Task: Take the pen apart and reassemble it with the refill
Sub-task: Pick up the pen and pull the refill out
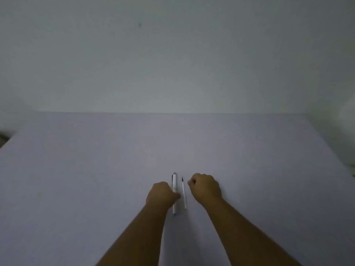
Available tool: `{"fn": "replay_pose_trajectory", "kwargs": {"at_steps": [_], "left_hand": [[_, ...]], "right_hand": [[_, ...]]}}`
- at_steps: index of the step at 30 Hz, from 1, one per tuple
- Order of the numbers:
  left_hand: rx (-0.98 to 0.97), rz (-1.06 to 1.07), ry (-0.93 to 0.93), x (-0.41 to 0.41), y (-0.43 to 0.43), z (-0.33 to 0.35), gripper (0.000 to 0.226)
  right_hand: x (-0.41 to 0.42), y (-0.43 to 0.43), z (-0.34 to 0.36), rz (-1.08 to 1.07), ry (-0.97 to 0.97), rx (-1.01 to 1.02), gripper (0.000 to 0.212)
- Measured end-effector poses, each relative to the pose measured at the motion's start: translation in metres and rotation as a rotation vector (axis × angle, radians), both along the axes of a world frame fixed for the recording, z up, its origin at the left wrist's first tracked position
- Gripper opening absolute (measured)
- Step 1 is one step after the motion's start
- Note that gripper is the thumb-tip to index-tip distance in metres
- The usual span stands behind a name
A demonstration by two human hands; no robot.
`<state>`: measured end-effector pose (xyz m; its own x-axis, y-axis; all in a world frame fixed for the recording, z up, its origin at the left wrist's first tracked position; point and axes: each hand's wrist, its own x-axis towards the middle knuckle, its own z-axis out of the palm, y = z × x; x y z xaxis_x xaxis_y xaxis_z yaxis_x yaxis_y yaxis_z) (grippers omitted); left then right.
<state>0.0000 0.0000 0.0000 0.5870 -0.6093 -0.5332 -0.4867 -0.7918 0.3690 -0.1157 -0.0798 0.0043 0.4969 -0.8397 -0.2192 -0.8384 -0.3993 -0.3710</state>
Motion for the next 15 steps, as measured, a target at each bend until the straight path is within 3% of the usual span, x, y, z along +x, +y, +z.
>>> {"fn": "replay_pose_trajectory", "kwargs": {"at_steps": [8, 15], "left_hand": [[0.024, 0.044, -0.001, -0.009, 0.008, -0.015, 0.014], [-0.267, 0.095, 0.110, -0.007, 0.018, -0.003, 0.009]], "right_hand": [[-0.004, 0.007, -0.011, 0.011, -0.071, 0.080, 0.029], [0.005, 0.012, 0.001, -0.185, -0.358, 0.328, 0.032]]}}
